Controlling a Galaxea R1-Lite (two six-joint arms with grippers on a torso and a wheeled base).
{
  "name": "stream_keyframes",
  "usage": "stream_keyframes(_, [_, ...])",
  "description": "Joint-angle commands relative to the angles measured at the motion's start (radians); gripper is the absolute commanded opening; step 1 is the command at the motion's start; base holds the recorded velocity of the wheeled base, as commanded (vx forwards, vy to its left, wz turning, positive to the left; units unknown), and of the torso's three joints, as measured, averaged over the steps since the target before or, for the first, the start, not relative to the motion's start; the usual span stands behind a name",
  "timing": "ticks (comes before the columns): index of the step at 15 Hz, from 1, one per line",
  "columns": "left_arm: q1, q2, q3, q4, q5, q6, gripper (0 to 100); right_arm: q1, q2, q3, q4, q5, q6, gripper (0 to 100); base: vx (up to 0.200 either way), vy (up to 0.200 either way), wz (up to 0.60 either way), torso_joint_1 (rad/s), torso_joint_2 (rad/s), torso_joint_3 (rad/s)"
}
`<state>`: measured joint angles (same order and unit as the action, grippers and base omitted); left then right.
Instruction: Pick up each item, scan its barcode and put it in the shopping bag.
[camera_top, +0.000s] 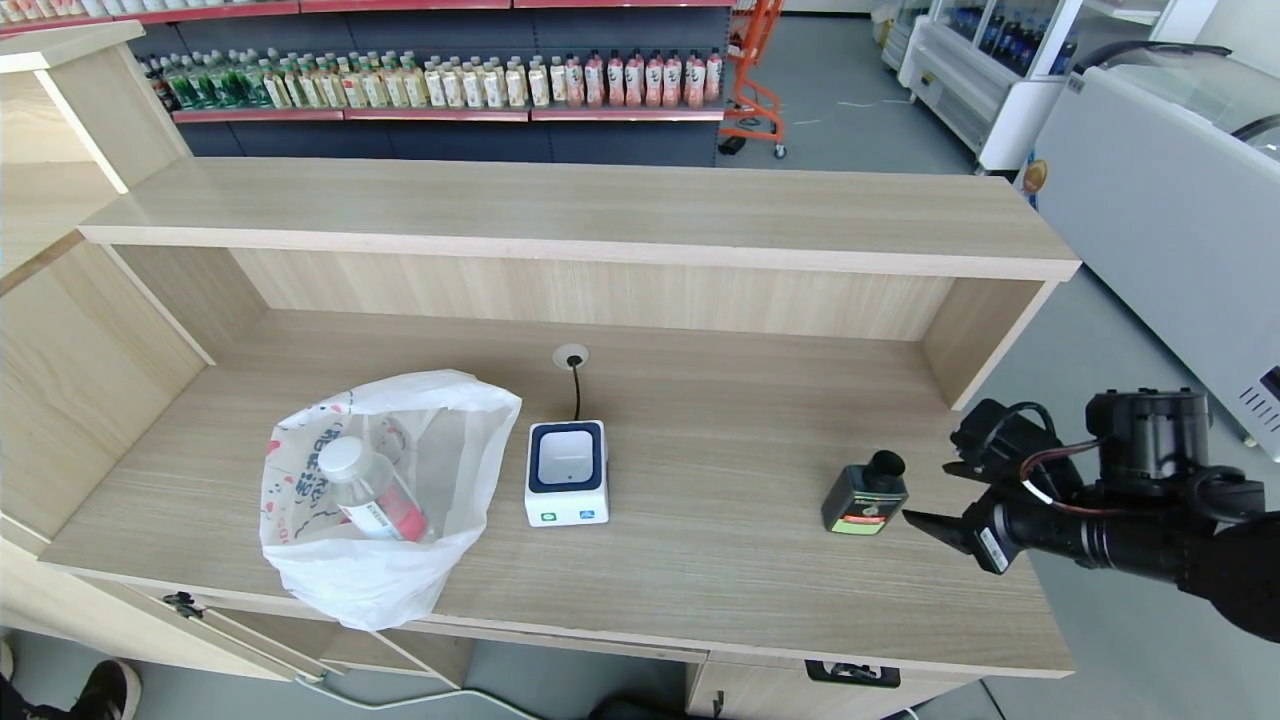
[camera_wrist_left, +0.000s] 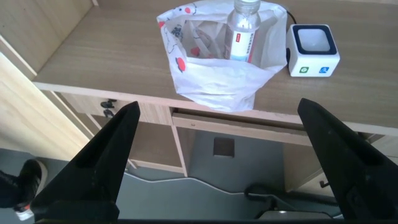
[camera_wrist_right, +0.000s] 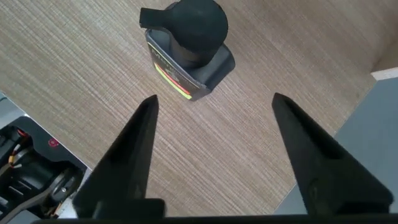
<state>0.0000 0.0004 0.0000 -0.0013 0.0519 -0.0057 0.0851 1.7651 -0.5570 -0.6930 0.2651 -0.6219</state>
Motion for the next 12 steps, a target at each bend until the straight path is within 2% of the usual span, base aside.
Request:
stream_keyframes(1, [0.000,0.000,0.000,0.000,0.000,0.000,100,-0.007,0.011,-0.007,-0.002,0.002,-0.030,100,0.000,0.000,0.00,0.000,0.00,0.000])
stream_keyframes(5, [0.000,0.000,0.000,0.000,0.000,0.000,100,0.016,0.131,-0.083,-0.016,0.003,-0.052,100,0.000,0.000,0.00,0.000,0.00,0.000])
stream_keyframes(8, [0.000,0.000,0.000,0.000,0.000,0.000,100,0.073,0.266,-0.185,-0.077,0.040,-0.050,100,0.000,0.000,0.00,0.000,0.00,0.000])
stream_keyframes(11, [0.000,0.000,0.000,0.000,0.000,0.000,100,0.074,0.327,-0.261,-0.086,0.152,-0.052,100,0.000,0.000,0.00,0.000,0.00,0.000])
stream_keyframes(12, [0.000,0.000,0.000,0.000,0.000,0.000,100,0.074,0.330,-0.259,-0.086,0.155,-0.052,100,0.000,0.000,0.00,0.000,0.00,0.000])
